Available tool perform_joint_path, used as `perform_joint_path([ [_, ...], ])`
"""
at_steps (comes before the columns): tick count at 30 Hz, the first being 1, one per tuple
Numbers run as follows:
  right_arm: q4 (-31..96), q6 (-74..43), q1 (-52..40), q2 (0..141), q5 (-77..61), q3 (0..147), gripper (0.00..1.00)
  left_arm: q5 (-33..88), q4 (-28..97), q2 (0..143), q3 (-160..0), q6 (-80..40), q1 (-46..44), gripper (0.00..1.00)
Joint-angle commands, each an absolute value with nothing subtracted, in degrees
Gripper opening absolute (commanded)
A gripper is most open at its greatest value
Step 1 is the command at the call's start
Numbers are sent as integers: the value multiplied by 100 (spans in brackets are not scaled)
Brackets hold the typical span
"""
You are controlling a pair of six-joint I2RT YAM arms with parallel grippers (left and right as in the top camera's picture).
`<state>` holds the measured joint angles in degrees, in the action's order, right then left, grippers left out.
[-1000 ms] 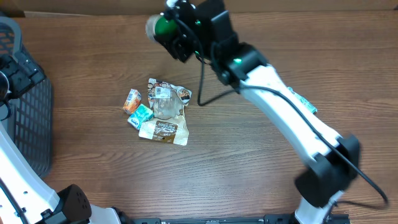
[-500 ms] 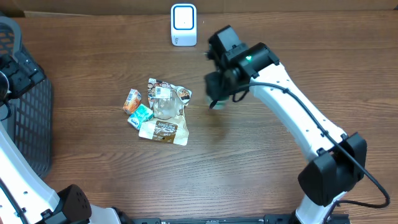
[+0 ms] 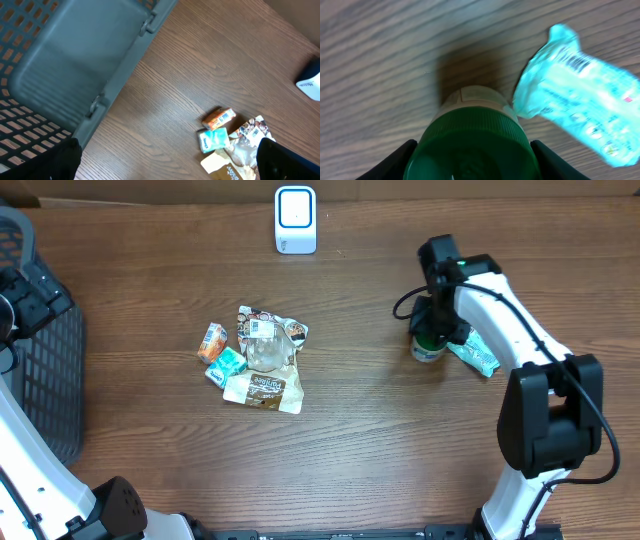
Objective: Scan the item barcode
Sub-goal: 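Carry the jar right and set it beside the tissue pack, then move the right gripper left and grasp the clear plastic pouch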
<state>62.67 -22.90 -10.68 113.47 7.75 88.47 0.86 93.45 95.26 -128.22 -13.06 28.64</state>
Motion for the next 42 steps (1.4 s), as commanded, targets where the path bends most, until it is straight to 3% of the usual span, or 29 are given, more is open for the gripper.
perform_joint_path([
  [1,6283,-2423,-906,11511,854,8801,25,106,9334,9550,-12899,-1177,2886,99],
  [8,6442,-2423,-733,11526,823,8803,33,106,9334,9550,-12899,-1177,2886,100],
  [12,6578,-2279,-731,11524,390,8912,66,106,9334,9550,-12899,-1177,2886,99],
  [15,6807,-2204,-731,11520,10,9225,100,106,9334,9550,-12899,-1175,2886,100],
  [27,7935,-1929,-1017,11520,-1448,11426,100,106,9334,9550,-12899,-1177,2886,100],
  [42,6573,-2158,-2073,11533,-2421,10353,97,106,9334,9550,-12899,-1177,2886,99],
])
